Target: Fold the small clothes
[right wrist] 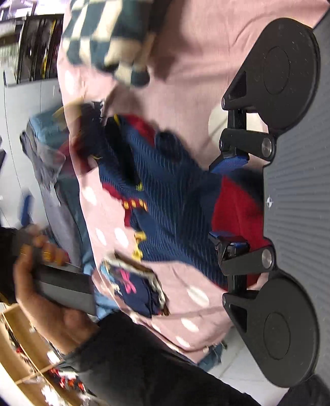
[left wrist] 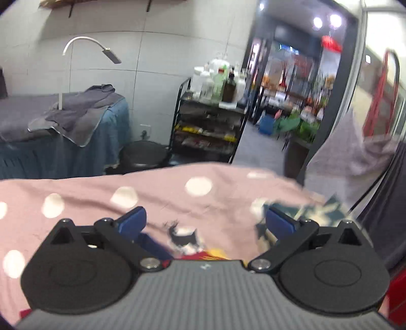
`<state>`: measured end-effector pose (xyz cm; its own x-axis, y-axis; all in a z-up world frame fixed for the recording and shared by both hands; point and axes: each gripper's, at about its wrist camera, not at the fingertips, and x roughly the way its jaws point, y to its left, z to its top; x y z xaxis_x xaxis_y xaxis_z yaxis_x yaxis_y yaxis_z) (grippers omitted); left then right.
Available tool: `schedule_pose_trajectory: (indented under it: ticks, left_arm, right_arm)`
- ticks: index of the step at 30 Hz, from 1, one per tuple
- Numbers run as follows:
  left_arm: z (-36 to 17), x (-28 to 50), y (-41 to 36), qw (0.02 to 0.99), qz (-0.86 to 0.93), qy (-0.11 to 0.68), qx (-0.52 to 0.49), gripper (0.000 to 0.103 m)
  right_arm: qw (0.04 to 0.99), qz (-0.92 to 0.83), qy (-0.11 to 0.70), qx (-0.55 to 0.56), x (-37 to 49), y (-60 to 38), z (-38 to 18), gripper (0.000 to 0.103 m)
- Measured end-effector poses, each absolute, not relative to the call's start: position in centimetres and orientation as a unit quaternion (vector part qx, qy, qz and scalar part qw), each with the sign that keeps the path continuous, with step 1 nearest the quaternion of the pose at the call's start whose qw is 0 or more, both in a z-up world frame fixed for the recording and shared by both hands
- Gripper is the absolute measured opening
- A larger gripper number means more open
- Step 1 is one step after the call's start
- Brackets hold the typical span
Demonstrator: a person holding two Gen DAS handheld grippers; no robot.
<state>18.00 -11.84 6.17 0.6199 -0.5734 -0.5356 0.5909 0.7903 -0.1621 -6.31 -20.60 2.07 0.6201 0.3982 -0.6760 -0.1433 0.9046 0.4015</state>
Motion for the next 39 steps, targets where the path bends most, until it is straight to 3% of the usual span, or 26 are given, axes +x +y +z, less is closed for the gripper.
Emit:
schedule_pose_trajectory:
  ticks: [4,9,13,16,18,19,20,22,23,24,25,27,32,33,34,36,37,38,39]
  left_arm:
    - [2.2,15.9,-6.8,0.904,-0.283,0.321,0.016,0.102]
    - [-3.2,15.0,5.4,0.915,-0.105,0.388,-0.032,0.102]
    - [-8.2,14.5,12.9,0.878,-0.020,0.455,-0.147,0.101]
    - [-11.6,13.9,14.4,0.852,-0.044,0.473,-0.221,0.095]
    - [-12.7,14.1,13.2,0.857,-0.066,0.452,-0.238,0.083]
    - [-12.8,14.3,12.4,0.864,-0.079,0.438,-0.236,0.068]
    - [-12.8,15.1,11.3,0.860,-0.104,0.437,-0.241,0.022]
    - [-12.0,16.2,9.7,0.859,-0.113,0.437,-0.240,0.013]
    - [-11.1,16.8,9.1,0.869,-0.118,0.432,-0.211,0.011]
    - [-10.1,17.2,8.6,0.881,-0.125,0.420,-0.176,0.010]
    - [-9.2,17.9,8.4,0.893,-0.120,0.407,-0.149,0.010]
    - [-7.3,19.8,9.7,0.916,-0.080,0.375,-0.120,0.003]
    - [-0.9,25.5,14.7,0.949,0.015,0.315,-0.021,0.004]
    - [-0.1,26.5,15.3,0.941,-0.001,0.338,-0.034,0.006]
    - [0.3,27.1,15.5,0.928,-0.026,0.366,-0.060,0.011]
    - [0.4,26.3,15.3,0.915,-0.079,0.382,-0.103,0.036]
    - [0.1,25.0,14.9,0.914,-0.081,0.384,-0.105,0.049]
    - [-0.4,23.9,14.5,0.912,-0.067,0.393,-0.101,0.077]
    - [-1.4,22.8,14.2,0.907,-0.053,0.406,-0.101,0.090]
  right_arm:
    - [0.884,0.142,0.416,0.159,-5.8,-21.2,0.9,0.087]
    - [0.891,0.143,0.396,0.173,-3.7,-21.4,0.3,0.087]
    - [0.903,0.103,0.367,0.201,-0.2,-22.2,-0.2,0.087]
    - [0.913,0.059,0.372,0.154,2.5,-21.4,-1.2,0.087]
    - [0.912,0.052,0.381,0.144,3.8,-20.9,-2.3,0.087]
    - [0.908,0.048,0.386,0.155,4.3,-20.9,-2.9,0.086]
    - [0.905,0.040,0.390,0.165,4.6,-21.0,-3.3,0.086]
    - [0.902,0.038,0.392,0.176,5.1,-21.0,-3.8,0.085]
    - [0.902,0.041,0.391,0.178,5.1,-21.0,-3.9,0.080]
    - [0.904,0.045,0.389,0.173,5.0,-20.9,-3.8,0.061]
    - [0.907,0.049,0.385,0.162,4.8,-20.8,-3.6,0.031]
    - [0.910,0.050,0.385,0.148,4.6,-20.5,-3.2,0.021]
    - [0.918,0.062,0.358,0.158,3.6,-20.4,-1.0,0.018]
    - [0.917,0.064,0.359,0.165,3.6,-20.6,-0.9,0.032]
    - [0.916,0.059,0.359,0.167,3.5,-20.7,-1.0,0.055]
    - [0.918,0.037,0.363,0.155,3.4,-20.9,-1.4,0.066]
    - [0.919,0.029,0.365,0.147,3.3,-20.9,-1.5,0.066]
    - [0.918,0.025,0.367,0.147,3.1,-21.1,-1.8,0.066]
    - [0.915,0.025,0.373,0.153,3.0,-21.3,-2.1,0.066]
